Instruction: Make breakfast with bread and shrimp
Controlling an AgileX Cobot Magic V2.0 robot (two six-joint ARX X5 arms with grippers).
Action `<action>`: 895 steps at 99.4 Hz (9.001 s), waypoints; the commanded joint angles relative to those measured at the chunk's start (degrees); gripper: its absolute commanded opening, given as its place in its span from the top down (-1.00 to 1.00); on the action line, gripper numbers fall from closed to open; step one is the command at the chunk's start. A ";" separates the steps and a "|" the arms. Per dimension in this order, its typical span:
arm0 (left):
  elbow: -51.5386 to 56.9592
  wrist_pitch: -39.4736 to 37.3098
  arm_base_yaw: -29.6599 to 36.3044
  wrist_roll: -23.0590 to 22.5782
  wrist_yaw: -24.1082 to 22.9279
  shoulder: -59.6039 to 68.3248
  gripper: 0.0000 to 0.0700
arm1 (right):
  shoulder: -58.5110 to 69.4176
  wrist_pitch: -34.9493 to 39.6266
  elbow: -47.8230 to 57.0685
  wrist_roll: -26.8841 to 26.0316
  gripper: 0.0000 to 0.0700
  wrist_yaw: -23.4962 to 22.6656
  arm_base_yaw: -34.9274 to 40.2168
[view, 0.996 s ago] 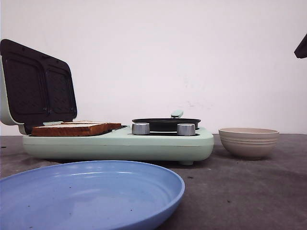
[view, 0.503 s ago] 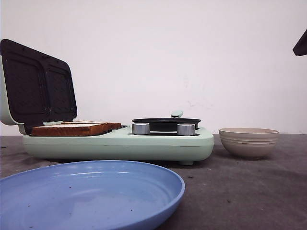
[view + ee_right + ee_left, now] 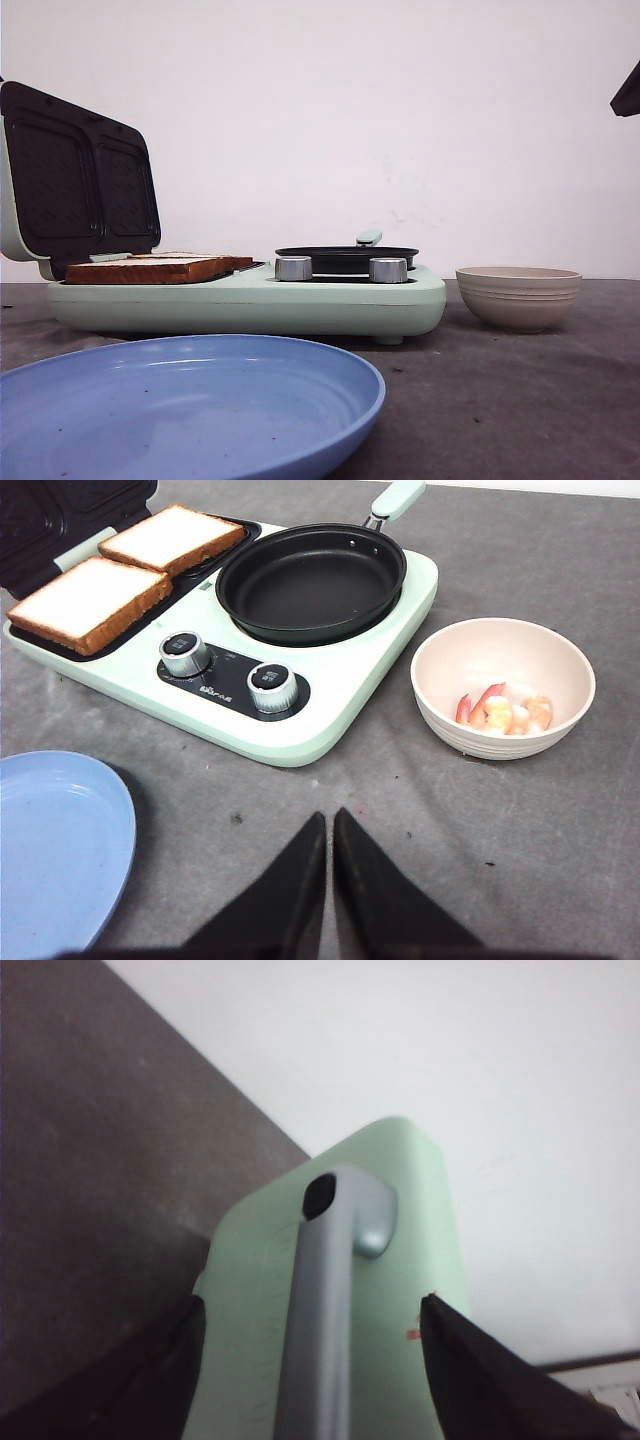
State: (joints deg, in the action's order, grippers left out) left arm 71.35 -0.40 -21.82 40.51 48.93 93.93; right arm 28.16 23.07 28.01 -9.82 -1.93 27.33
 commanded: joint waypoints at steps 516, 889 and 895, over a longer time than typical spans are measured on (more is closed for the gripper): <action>1.36 15.76 41.33 -32.39 -36.87 5.88 -0.24 | 0.15 -0.26 0.04 -0.66 0.99 -0.20 0.28; -41.66 15.61 41.33 -35.10 -36.04 -69.64 0.00 | 81.26 6.49 46.27 1.25 0.40 -14.23 -27.71; -41.66 15.61 41.33 -35.10 -36.06 -69.64 0.00 | 81.96 6.23 46.27 1.27 0.40 -14.32 -27.19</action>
State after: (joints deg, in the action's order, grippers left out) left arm 29.45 15.84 19.27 6.33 13.21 24.23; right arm 107.96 29.67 73.06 -9.21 -16.34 -0.43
